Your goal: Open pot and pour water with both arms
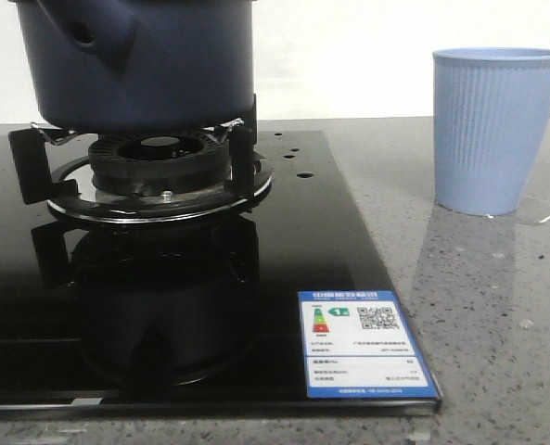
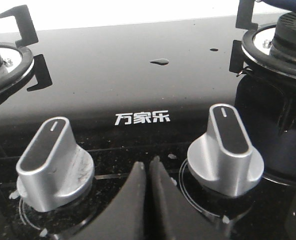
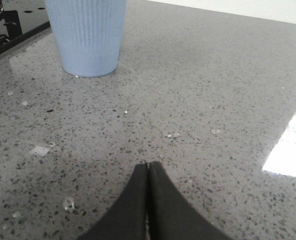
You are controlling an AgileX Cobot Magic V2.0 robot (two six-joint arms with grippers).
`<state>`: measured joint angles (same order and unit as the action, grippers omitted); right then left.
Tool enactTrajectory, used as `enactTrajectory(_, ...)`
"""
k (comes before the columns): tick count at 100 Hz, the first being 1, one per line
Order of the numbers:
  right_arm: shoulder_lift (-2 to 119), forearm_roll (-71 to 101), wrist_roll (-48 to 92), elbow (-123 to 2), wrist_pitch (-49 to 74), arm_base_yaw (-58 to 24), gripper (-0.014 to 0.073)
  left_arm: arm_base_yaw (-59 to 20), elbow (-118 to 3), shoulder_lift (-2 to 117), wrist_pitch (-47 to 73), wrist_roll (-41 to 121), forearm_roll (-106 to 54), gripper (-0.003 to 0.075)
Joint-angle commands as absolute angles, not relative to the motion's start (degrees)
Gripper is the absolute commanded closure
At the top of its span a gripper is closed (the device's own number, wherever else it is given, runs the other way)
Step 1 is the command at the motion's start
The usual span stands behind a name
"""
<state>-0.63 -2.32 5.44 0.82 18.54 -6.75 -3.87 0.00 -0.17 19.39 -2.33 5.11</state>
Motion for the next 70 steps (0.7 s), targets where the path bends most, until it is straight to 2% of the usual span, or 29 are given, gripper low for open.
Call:
enactTrajectory(1,-1.9,-3.8,5.4,1.1,17.4,-6.5,0.0667,-3.8,2.3,-1.7,16.7,-3.0,4.7,0.0739)
enactTrajectory(32,-1.9,-14.1,5.4,1.1,14.7,-6.5,0.0667,-3.8,2.3,-1.7,16.7,-3.0,4.7,0.0739)
enactTrajectory(56,-1.9,-18.8,5.4,1.1,-2.5,-6.5,0.0667,-3.8,2.3,-1.7,16.3,-3.0,4.3,0.0739)
enactTrajectory(70,-1.9,-13.5,3.6,1.1,-13.3,-6.5,0.0667,-3.8,2.3,-1.7,8.4,-3.0,-1.2,0.0739)
